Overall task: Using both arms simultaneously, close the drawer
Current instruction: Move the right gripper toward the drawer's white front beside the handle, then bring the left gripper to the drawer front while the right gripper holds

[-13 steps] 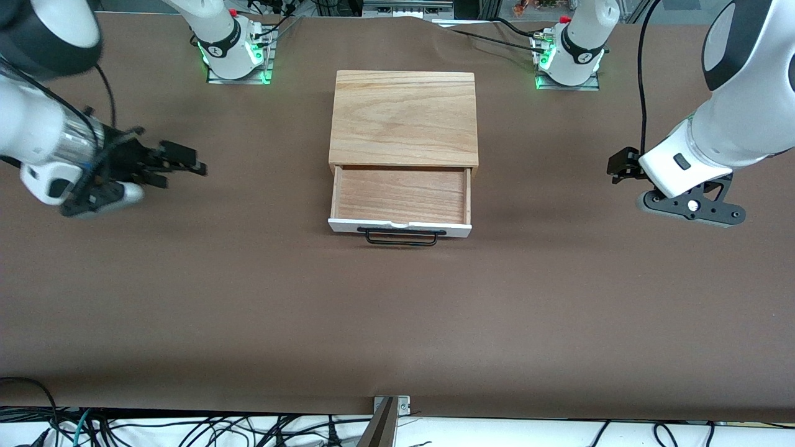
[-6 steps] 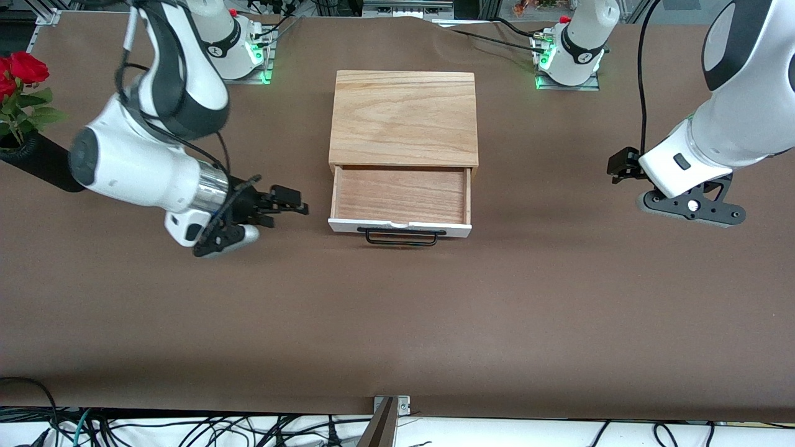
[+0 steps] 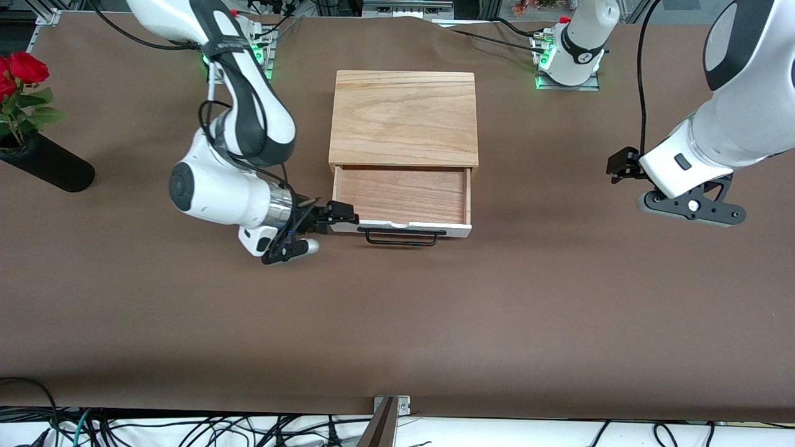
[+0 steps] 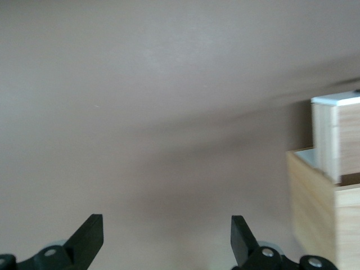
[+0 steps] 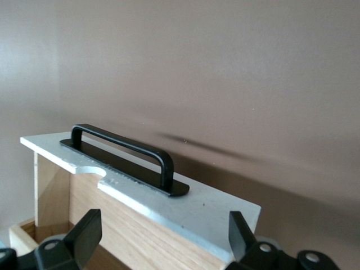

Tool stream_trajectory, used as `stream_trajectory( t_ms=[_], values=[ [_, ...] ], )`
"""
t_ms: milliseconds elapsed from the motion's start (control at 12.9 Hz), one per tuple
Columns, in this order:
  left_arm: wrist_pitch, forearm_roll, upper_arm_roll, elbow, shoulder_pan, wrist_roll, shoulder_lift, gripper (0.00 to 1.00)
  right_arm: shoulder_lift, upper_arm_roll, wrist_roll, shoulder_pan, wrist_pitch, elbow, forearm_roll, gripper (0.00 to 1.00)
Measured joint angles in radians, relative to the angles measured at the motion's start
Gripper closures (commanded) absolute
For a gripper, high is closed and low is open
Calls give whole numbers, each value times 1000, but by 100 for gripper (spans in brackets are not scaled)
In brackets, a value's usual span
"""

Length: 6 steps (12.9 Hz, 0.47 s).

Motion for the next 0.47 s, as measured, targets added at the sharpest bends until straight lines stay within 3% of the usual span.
stream_trajectory(
  t_ms=[233,465],
  values=[
    [65,-189,1,-18,30,-52,18,0,24,-6,-6,-1,0,-1,96,0],
    [223,-417,-10,-52,0,-63,118,0,43,-8,-14,-2,0,-1,132,0]
  ],
)
